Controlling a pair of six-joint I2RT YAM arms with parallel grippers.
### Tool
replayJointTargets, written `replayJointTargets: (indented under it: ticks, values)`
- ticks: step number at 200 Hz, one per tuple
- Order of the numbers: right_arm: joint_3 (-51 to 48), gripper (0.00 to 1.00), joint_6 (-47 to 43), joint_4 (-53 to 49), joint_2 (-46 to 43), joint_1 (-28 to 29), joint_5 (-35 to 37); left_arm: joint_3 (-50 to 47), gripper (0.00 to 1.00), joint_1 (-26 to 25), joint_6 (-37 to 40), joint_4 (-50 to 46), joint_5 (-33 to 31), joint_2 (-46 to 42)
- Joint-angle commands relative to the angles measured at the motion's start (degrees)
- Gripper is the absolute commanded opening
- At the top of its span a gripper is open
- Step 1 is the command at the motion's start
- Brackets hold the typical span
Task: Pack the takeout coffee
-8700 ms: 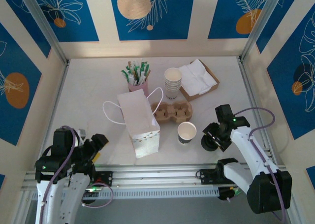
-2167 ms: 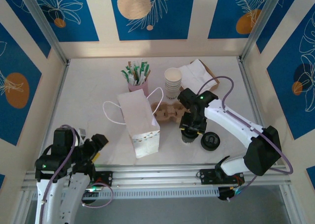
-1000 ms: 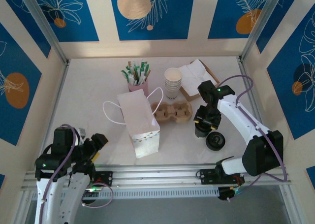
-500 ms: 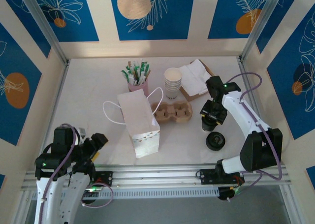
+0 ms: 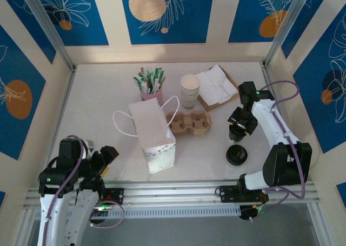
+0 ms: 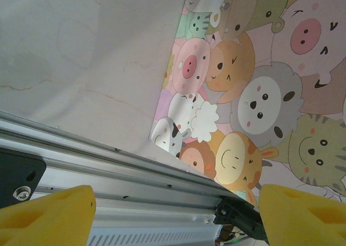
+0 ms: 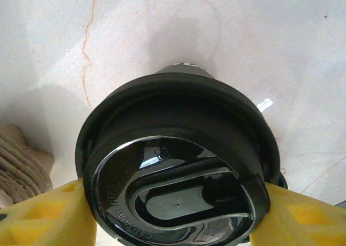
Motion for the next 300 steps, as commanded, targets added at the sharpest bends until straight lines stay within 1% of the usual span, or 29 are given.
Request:
replayJointTargets:
  ticks: [1,77,129,161,200,212,237,286,300]
  values:
    - [-1.1,0.63,-0.9,0.1,-0.1,-0.4,-0.6,1.7,0.79,0.5,1.4,-0.6,-0.4,0.6]
    - [-3.5,0.64,-1.0,1.6,0.2,-0.7,-1.5,1.9,0.79,0.5,1.6,-1.3,-0.4,0.5]
    - [-2.9,0.68,-1.2,1.3,-0.7,-1.4,-2.6,2.3,0.79,0.5,1.6,-1.7,-0.7,0.3]
    - [-2.1,0.65,-1.9,1.1,-1.5,-2.1,-3.3,2.4,0.79,0.5,1.6,-1.4,-0.7,0.5]
    - [-1.7,0.65,-2.3,0.6,-1.8,-2.5,-4.1,2.7,0.79,0.5,1.8,-1.2,-1.0,0.7]
    - [-1.5,0.67,-2.3,0.5,-2.0,-2.6,-4.2,2.9,0.79,0.5,1.9,-1.2,-0.9,0.9]
    - [-0.6,0.74,-2.9,-0.1,-2.0,-2.7,-4.2,3.2,0.79,0.5,2.2,-1.1,-1.0,1.4]
    - [2.7,0.81,-4.3,-2.8,-3.7,-2.7,-3.9,4.9,0.79,0.5,3.6,-1.2,-2.0,2.9]
    - [4.0,0.82,-4.4,-3.6,-4.6,-2.7,-4.2,5.4,0.79,0.5,4.0,-0.9,-2.2,3.5]
